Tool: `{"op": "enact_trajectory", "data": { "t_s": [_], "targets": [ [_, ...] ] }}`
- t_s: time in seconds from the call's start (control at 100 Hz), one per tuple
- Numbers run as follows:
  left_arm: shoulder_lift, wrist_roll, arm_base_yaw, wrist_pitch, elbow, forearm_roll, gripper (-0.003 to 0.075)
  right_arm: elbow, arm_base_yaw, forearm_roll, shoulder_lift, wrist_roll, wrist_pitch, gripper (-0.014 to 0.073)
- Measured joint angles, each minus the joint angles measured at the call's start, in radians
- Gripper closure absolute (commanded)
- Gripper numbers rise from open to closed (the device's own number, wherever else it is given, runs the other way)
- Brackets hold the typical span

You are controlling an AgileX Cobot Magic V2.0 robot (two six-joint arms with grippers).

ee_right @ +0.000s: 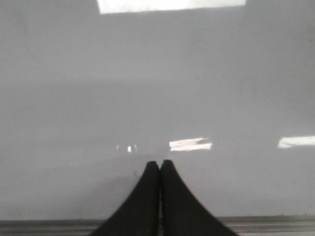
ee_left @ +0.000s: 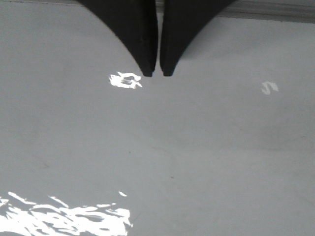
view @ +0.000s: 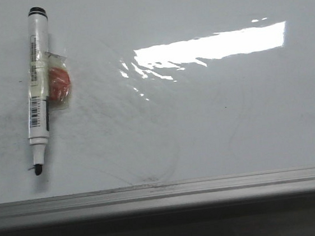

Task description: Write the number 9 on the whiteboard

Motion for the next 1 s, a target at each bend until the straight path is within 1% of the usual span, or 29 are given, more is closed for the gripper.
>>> {"op": "enact_trajectory", "data": {
  "t_s": [0.55, 0.64, 0.79, 1.0],
  "targets": [
    [0.0, 0.0, 0.0, -0.003, 0.0, 0.012, 0.0741, 0.0, 0.0, 0.0, 0.0, 0.0, 0.0, 0.0657],
    [0.0, 0.0, 0.0, -0.035, 0.0, 0.016, 0.0741, 0.0, 0.0, 0.0, 0.0, 0.0, 0.0, 0.0657],
    [0.0, 0.0, 0.0, -0.141, 0.0, -0.012, 0.0741, 0.0, 0.0, 0.0, 0.0, 0.0, 0.0, 0.0657],
    [0.0, 0.0, 0.0, -0.165, 0.0, -0.014, 0.0741, 0.0, 0.0, 0.0, 0.0, 0.0, 0.0, 0.0657]
  ]
}}
